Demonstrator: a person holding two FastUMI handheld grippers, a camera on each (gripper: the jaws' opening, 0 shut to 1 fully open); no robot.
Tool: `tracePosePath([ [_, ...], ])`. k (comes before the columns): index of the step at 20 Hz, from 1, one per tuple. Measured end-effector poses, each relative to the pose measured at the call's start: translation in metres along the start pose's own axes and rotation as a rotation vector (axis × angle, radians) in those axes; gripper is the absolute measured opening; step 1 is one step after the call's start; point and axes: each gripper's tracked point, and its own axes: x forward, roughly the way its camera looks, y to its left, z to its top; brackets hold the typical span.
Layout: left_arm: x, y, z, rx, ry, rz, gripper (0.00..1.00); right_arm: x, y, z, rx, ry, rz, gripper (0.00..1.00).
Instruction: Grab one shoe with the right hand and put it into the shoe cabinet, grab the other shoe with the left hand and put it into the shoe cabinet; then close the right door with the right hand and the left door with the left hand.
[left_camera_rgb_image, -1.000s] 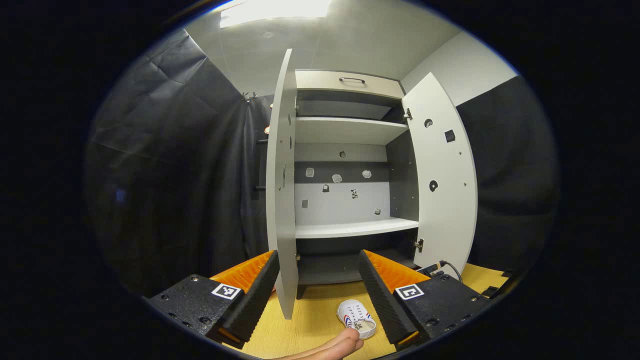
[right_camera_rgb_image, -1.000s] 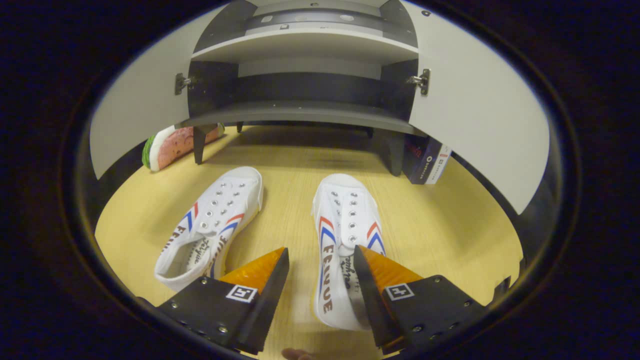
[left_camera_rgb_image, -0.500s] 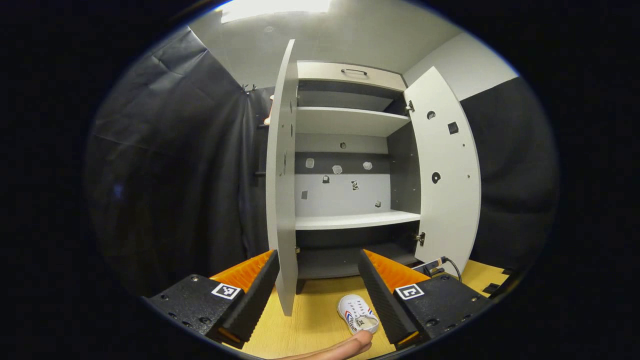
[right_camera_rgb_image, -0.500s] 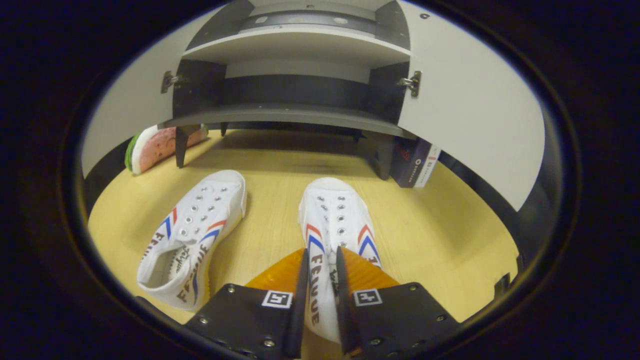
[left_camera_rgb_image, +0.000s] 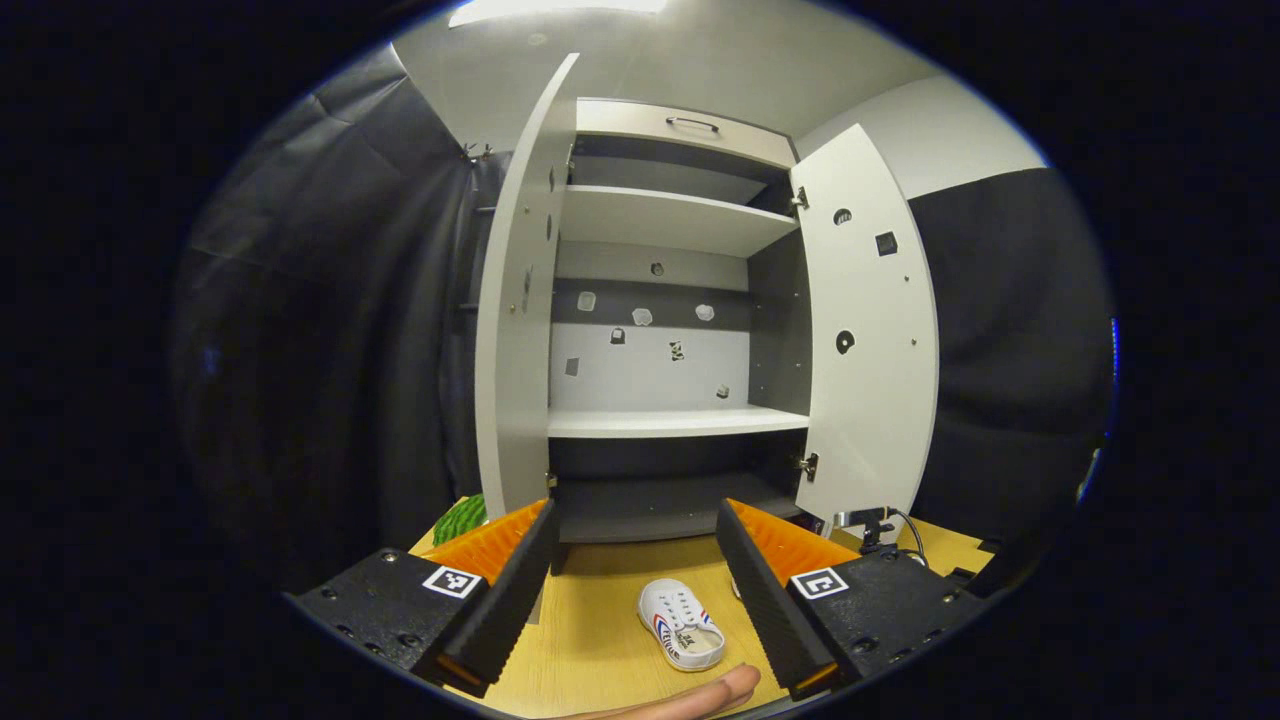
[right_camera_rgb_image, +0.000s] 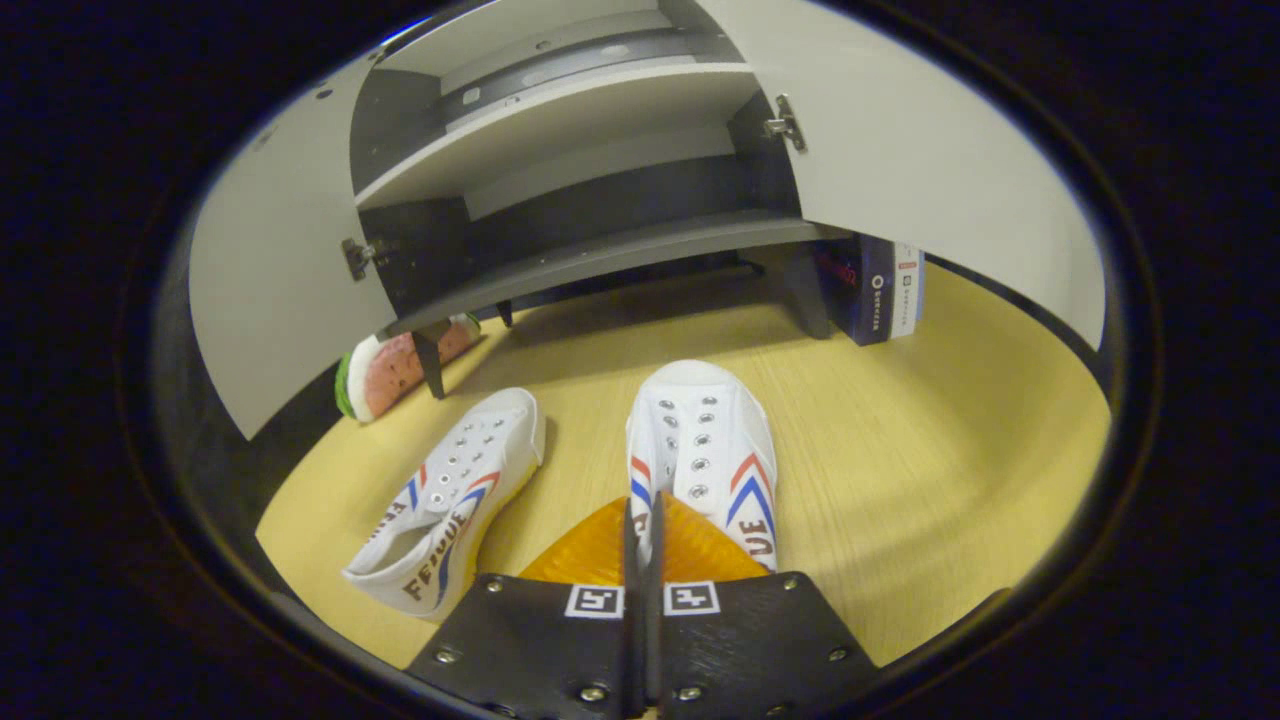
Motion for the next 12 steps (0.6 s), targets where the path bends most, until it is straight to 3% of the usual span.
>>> tracePosePath([
  [4,0.008,0.004,-0.007,0.025,0.004,0.019,0.97,-0.026,0.011,0.012,0.057,-0.071,0.097,0.0],
  [5,0.009,0.003,-0.009,0.023,0.004,0.016,0.94,-0.033,0.014,0.016,0.047,-0.087,0.109,0.0],
  [8,0.012,-0.001,-0.024,0.004,0.04,-0.004,0.97,-0.058,0.025,0.042,-0.002,-0.148,0.12,0.0],
  [12,0.013,0.003,-0.033,0.024,0.054,0.009,0.97,-0.105,0.049,0.102,-0.106,-0.245,0.122,0.0],
])
